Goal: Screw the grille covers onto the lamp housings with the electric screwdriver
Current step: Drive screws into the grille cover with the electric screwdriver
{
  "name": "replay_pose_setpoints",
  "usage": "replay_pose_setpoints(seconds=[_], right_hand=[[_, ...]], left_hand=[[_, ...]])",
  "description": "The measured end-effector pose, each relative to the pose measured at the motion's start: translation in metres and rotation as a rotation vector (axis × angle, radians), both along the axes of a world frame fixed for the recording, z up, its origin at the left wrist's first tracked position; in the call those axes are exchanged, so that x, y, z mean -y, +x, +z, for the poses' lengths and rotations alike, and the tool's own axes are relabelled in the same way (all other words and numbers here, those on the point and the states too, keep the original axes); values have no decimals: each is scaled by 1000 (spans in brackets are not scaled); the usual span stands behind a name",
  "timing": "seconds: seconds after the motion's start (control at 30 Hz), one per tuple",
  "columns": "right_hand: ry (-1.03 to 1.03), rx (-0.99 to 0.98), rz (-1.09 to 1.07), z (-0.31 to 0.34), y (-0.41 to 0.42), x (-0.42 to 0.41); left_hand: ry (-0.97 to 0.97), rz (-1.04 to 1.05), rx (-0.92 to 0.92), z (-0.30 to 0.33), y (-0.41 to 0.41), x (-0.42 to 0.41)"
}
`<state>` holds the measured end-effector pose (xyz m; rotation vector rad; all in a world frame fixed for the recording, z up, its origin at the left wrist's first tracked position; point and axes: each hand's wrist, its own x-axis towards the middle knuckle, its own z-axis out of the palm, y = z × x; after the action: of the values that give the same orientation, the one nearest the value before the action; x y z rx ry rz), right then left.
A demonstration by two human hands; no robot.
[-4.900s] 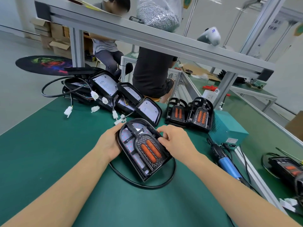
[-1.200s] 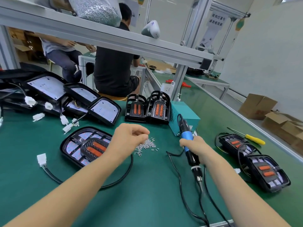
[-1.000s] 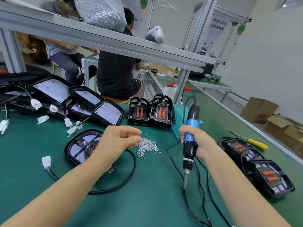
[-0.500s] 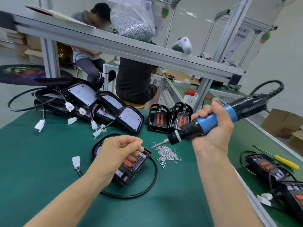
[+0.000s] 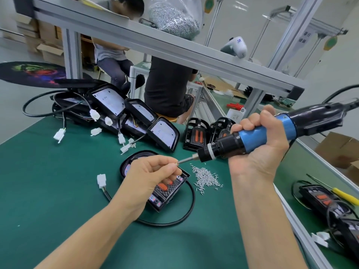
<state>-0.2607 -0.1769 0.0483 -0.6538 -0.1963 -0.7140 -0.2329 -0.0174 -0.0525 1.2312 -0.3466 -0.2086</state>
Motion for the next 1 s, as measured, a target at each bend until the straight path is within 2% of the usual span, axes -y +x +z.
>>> replay_pose_setpoints(seconds=[1.0], right_hand=[[-16,-6,7,-6,-1,-1]], left_hand=[[-59,6,-41,-3,-3,3]])
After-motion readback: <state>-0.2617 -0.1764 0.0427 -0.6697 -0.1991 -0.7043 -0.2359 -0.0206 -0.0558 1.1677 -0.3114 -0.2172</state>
